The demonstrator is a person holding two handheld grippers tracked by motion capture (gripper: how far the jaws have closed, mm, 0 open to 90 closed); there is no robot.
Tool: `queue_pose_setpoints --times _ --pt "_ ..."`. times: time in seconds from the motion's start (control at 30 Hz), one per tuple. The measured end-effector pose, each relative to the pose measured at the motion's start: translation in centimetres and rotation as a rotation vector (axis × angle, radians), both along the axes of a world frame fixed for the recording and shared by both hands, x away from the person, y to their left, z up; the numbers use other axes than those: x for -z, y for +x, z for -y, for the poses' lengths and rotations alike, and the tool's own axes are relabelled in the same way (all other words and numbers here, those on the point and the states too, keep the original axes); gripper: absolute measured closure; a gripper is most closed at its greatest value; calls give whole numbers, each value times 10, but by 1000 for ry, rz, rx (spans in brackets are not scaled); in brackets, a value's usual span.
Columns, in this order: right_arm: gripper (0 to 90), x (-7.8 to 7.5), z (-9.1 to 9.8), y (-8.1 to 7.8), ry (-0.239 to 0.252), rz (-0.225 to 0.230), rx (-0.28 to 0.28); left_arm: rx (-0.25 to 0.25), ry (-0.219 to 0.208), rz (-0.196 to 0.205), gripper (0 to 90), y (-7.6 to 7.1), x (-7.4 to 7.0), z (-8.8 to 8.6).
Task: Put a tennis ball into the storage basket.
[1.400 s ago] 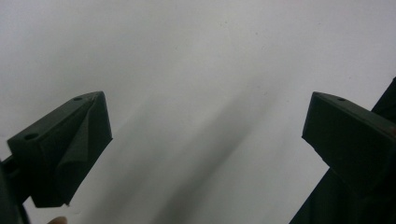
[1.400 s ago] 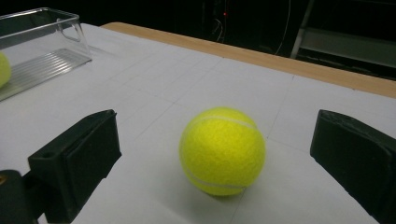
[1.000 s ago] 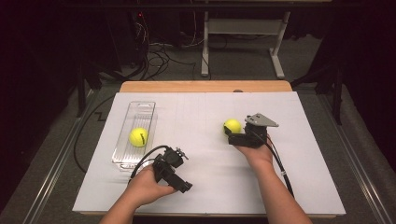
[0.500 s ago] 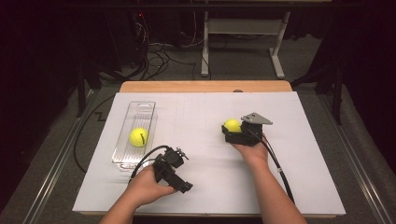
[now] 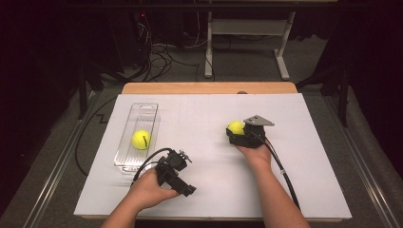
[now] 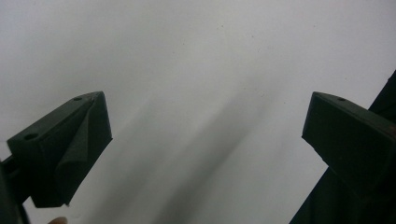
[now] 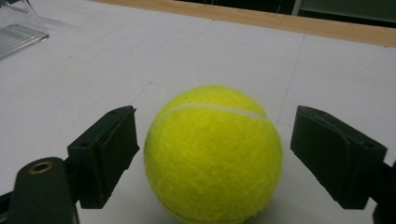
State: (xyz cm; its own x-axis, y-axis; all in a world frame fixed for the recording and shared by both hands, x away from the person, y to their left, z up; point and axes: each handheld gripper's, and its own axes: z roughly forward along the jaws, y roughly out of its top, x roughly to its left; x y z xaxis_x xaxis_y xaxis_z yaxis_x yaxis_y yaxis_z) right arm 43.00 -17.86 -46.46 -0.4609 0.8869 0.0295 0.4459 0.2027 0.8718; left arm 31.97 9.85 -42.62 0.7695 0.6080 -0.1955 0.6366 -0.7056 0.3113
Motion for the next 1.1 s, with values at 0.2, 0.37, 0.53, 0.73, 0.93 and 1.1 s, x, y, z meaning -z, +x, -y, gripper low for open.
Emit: queue_pose_setpoints --times 0.2,0.37,0.53,0.73,0.93,1.1 --pt "176 2 0 2 -12 -31 3 1 -1 1 22 0 0 0" --pt "199 3 0 3 -19 -42 1 -1 0 0 22 0 0 -1" --pt "214 3 -1 3 -29 -40 -1 -1 0 2 22 0 0 -1" --pt "249 4 -5 2 -61 -34 -9 -2 0 3 22 0 0 -1" --pt "253 4 -6 3 -75 -44 0 -1 2 4 22 0 0 0" --pt "267 4 -6 3 -75 -46 1 -2 4 5 22 0 0 0"
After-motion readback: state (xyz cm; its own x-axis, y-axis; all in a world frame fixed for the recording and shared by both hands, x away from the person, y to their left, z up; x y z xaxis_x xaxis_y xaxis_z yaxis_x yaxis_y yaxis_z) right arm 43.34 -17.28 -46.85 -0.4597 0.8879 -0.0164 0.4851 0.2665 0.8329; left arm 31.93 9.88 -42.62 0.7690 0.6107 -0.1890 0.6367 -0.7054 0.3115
